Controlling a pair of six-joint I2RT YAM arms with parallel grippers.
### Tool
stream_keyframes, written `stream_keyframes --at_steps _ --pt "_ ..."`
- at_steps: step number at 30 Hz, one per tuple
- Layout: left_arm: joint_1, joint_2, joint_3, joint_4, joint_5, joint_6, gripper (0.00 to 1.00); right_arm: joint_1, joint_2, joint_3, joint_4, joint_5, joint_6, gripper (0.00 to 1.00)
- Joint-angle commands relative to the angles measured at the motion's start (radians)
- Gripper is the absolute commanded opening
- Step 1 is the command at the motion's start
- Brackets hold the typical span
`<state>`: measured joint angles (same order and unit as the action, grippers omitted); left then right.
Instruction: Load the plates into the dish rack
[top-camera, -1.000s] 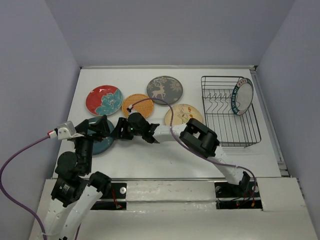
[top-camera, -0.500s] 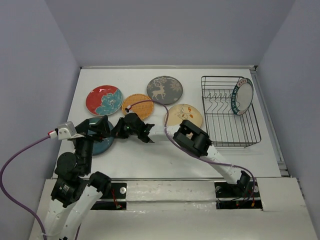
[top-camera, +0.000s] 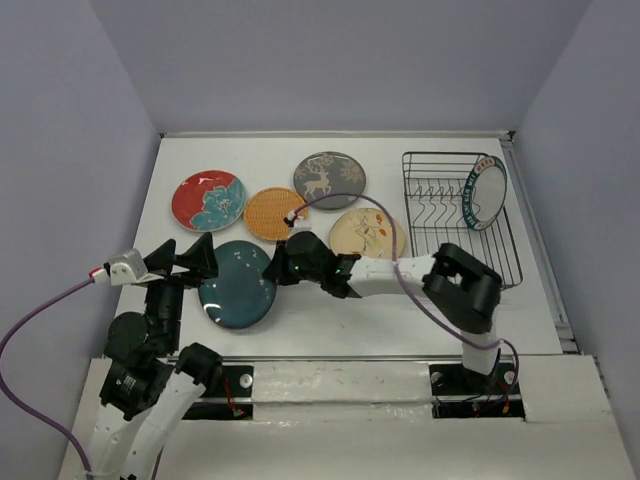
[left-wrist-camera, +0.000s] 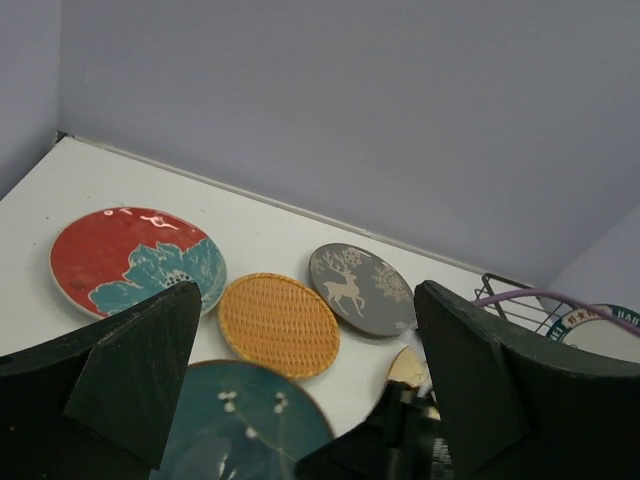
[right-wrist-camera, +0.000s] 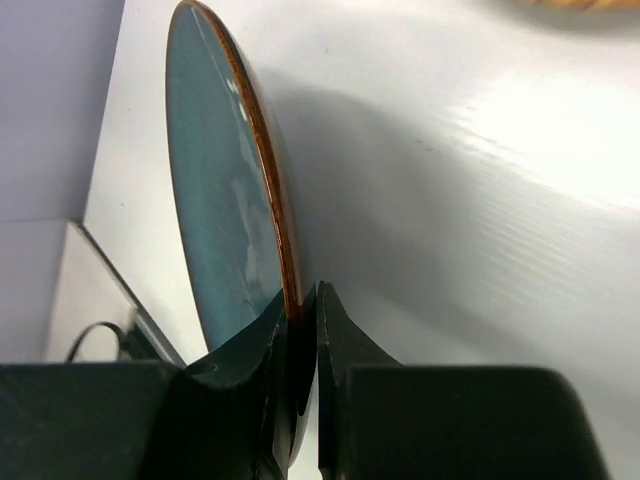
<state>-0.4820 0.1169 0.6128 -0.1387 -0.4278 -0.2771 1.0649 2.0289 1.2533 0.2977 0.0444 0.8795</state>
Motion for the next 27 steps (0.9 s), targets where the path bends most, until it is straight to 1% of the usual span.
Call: stream_keyframes --at_steps 1,2,4,5,6,7,8,9,10,11,13,14,16,17,24,27 --pt "0.008 -0.039 -0.007 0.06 -0.006 0.013 0.99 -0.028 -0.364 -0.07 0.078 0.314 -0.316 0.07" --pt "0.008 -0.042 -0.008 0.062 -0.002 0.013 0.99 -0.039 -0.481 -0.09 0.014 0.363 -0.362 0.07" --pt "0.008 -0.052 -0.01 0.064 0.011 0.015 0.99 -0.101 -0.594 -0.133 -0.063 0.505 -0.437 0.07" --pt "0.008 -0.057 -0.01 0.064 0.015 0.015 0.99 -0.133 -0.648 -0.146 -0.096 0.532 -0.506 0.07" --pt "0.008 -0.063 -0.008 0.064 0.026 0.015 0.99 -0.214 -0.75 -0.158 -0.165 0.579 -0.534 0.07" --pt "0.006 -0.068 -0.01 0.064 0.032 0.015 0.99 -0.258 -0.795 -0.158 -0.201 0.609 -0.568 0.07" --pt "0.008 -0.071 -0.008 0.064 0.037 0.015 0.99 -0.301 -0.837 -0.154 -0.26 0.638 -0.638 0.07" --pt "0.008 -0.082 -0.01 0.064 0.049 0.013 0.99 -0.337 -0.902 -0.147 -0.273 0.675 -0.683 0.07" --pt "0.006 -0.086 -0.01 0.064 0.052 0.012 0.99 -0.37 -0.926 -0.138 -0.275 0.769 -0.742 0.07" --pt "0.006 -0.095 -0.008 0.065 0.057 0.012 0.99 -0.435 -0.94 -0.112 -0.275 0.807 -0.858 0.07" --pt "0.006 -0.105 -0.01 0.067 0.06 0.012 0.99 -0.502 -0.949 -0.077 -0.275 0.868 -0.966 0.07" --pt "0.002 -0.111 -0.012 0.067 0.06 0.013 0.99 -0.569 -0.943 -0.045 -0.267 0.87 -1.037 0.07" --pt "-0.006 -0.112 -0.012 0.067 0.058 0.015 0.99 -0.624 -0.912 -0.016 -0.264 0.867 -1.108 0.07" --pt "-0.013 -0.112 -0.01 0.065 0.055 0.016 0.99 -0.672 -0.898 0.006 -0.244 0.867 -1.134 0.07" --pt "-0.041 -0.148 -0.008 0.054 0.055 0.018 0.99 -0.83 -0.751 0.09 -0.212 0.799 -1.24 0.07" --pt "-0.047 -0.151 -0.008 0.053 0.054 0.018 0.99 -0.85 -0.721 0.089 -0.209 0.764 -1.252 0.07"
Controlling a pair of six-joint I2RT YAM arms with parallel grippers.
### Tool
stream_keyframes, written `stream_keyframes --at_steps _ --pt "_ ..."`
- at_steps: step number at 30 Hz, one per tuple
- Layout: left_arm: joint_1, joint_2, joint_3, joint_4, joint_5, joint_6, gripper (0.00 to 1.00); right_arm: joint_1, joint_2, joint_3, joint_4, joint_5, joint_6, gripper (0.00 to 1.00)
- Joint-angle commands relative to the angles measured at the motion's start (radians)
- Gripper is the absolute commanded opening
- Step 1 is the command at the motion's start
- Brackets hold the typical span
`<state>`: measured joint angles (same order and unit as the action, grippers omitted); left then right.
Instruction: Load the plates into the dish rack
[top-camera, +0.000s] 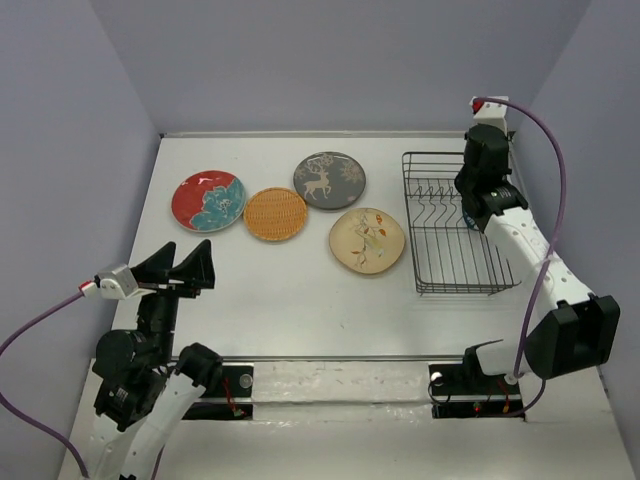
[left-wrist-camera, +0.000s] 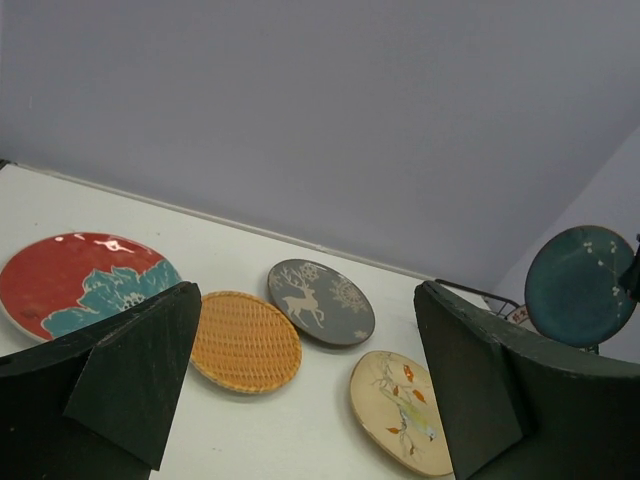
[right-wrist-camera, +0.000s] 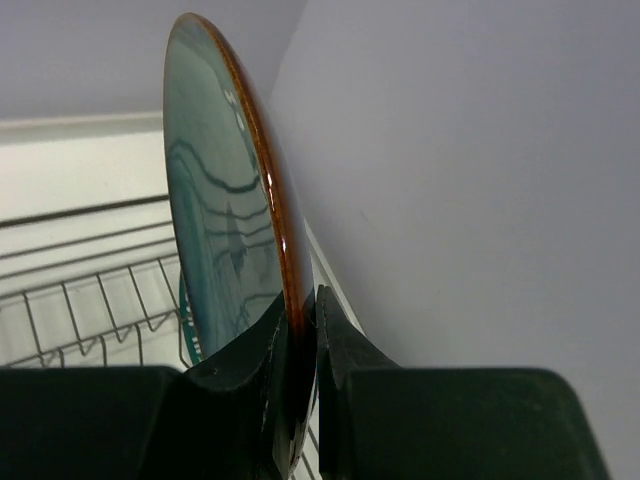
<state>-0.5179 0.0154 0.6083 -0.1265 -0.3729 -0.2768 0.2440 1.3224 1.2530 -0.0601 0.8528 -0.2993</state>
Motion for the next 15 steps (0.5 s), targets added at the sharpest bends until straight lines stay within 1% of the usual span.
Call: stream_keyframes --at_steps 1,4,8,15 --pt "-0.016 -0.049 -0.004 0.042 -0.001 0.018 0.99 -0.029 0.0 0.085 0.152 -0.066 -0.078 0.07" --pt "-0.025 -0.048 -0.005 0.044 -0.003 0.018 0.99 -0.058 0.014 0.042 0.158 -0.129 -0.09 0.07" --pt "-0.039 -0.032 -0.007 0.05 0.0 0.019 0.99 -0.095 0.008 -0.013 0.163 -0.193 -0.061 0.07" --pt "-0.05 -0.028 -0.008 0.053 -0.001 0.022 0.99 -0.114 0.004 -0.087 0.175 -0.196 -0.05 0.07"
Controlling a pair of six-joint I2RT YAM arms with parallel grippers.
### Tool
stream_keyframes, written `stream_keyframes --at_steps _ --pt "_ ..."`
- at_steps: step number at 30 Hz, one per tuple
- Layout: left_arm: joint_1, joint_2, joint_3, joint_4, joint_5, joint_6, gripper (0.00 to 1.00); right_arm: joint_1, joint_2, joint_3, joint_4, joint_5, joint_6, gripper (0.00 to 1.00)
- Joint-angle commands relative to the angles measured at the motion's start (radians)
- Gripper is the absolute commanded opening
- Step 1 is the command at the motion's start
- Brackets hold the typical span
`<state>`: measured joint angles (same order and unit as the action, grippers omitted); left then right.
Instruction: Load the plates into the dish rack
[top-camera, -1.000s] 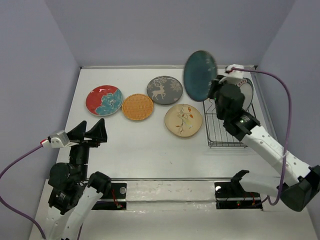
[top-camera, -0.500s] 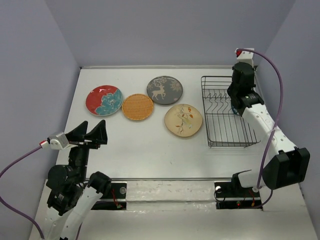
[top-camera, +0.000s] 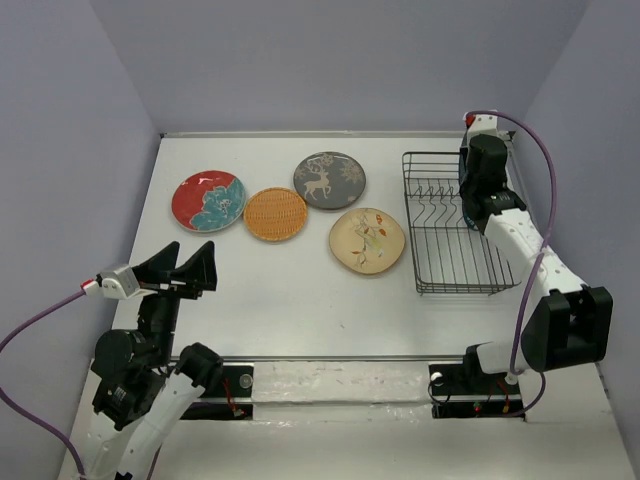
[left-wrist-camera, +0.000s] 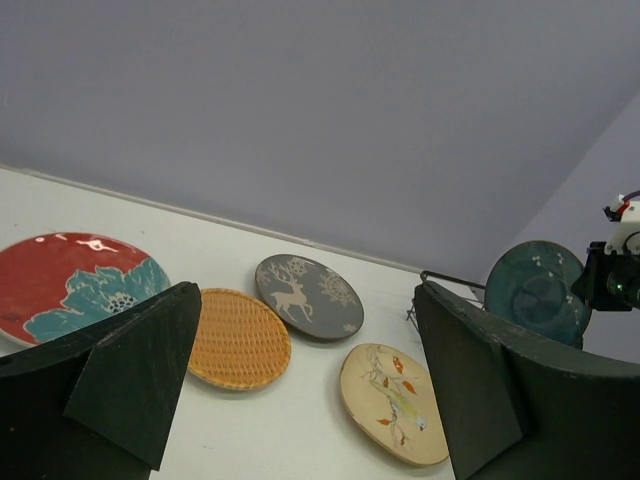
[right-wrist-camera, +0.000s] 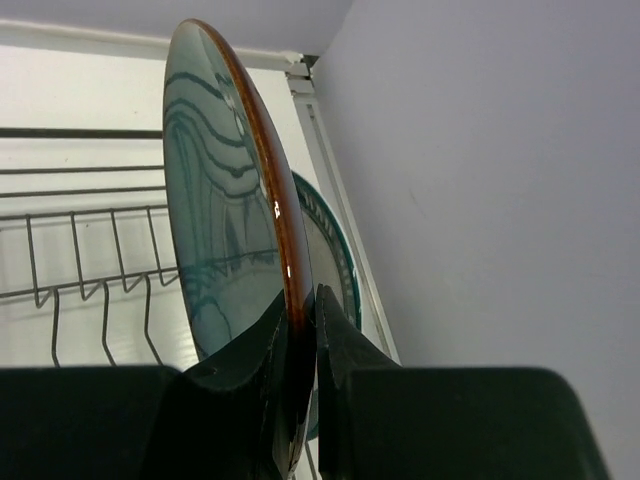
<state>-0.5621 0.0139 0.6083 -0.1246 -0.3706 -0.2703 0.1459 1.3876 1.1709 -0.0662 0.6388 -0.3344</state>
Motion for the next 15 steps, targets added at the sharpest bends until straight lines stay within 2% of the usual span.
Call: stream_keyframes --at_steps 1,10,15 --pt "-0.005 -0.026 -0.008 0.049 -0.004 0.016 0.99 -0.025 -0.062 -0.005 0.184 0.016 -0.014 0.07" --pt "-0.005 -0.022 -0.007 0.049 0.001 0.014 0.99 -0.025 -0.093 0.05 0.187 0.055 -0.034 0.07" --pt "-0.005 -0.022 -0.007 0.051 -0.001 0.014 0.99 -0.025 -0.116 0.02 0.213 0.062 -0.038 0.07"
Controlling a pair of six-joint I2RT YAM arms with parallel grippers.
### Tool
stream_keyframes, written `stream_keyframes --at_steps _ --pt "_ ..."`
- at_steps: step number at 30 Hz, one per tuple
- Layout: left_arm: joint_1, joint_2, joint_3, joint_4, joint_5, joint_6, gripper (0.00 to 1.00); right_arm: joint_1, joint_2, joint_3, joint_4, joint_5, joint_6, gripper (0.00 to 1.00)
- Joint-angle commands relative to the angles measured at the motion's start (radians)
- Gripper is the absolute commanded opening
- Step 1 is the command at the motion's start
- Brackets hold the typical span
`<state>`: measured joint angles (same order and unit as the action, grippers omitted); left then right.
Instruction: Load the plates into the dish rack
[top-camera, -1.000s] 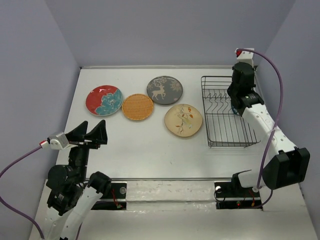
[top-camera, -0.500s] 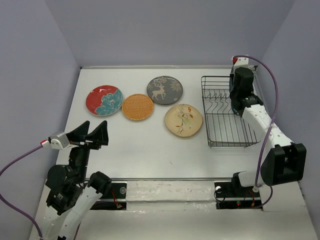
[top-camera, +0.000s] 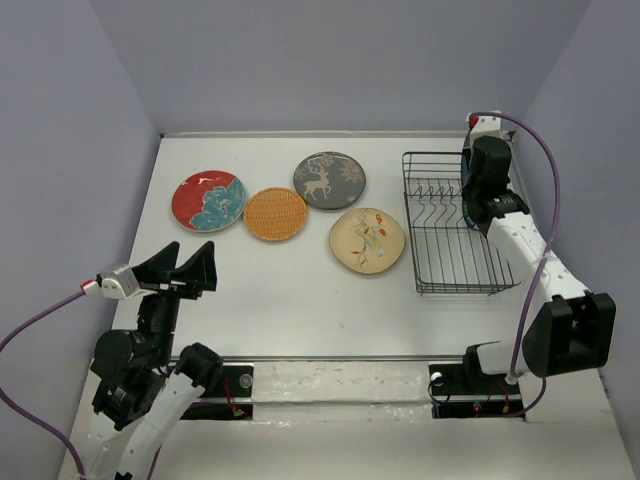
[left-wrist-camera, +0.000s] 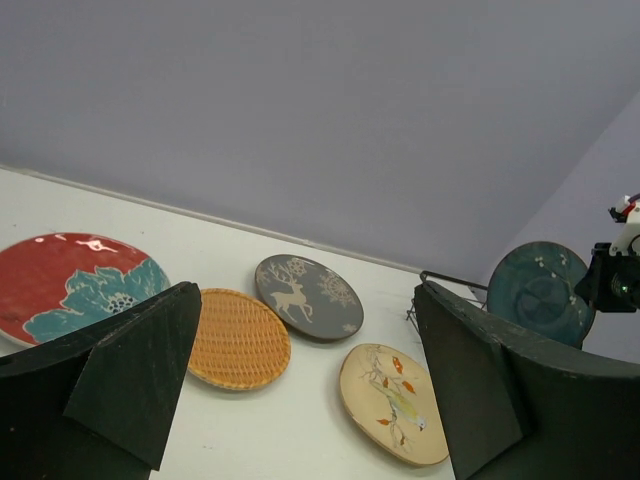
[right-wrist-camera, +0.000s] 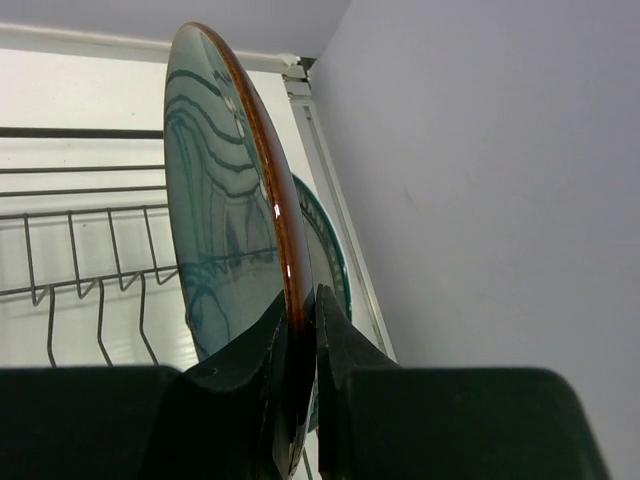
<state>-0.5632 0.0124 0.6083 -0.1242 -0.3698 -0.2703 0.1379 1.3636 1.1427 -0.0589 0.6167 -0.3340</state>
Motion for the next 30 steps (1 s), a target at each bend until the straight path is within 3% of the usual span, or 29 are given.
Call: stream_keyframes --at_steps 1,13,23,27,30 --pt "-0.004 -0.02 -0.007 0.051 0.0 0.014 0.99 -0.017 -0.096 0.04 0.212 0.086 -0.037 0.07" --pt "-0.004 -0.022 -0.007 0.049 -0.003 0.016 0.99 -0.027 -0.083 -0.026 0.235 0.066 -0.051 0.07" --pt "-0.004 -0.02 -0.007 0.049 0.002 0.014 0.99 -0.027 -0.043 -0.112 0.241 0.046 0.029 0.07" --pt "-0.004 -0.022 -0.008 0.051 0.0 0.014 0.99 -0.027 -0.04 -0.155 0.24 0.038 0.11 0.17" --pt "-0.004 -0.011 -0.008 0.049 0.002 0.011 0.99 -0.027 -0.044 -0.187 0.238 0.044 0.159 0.36"
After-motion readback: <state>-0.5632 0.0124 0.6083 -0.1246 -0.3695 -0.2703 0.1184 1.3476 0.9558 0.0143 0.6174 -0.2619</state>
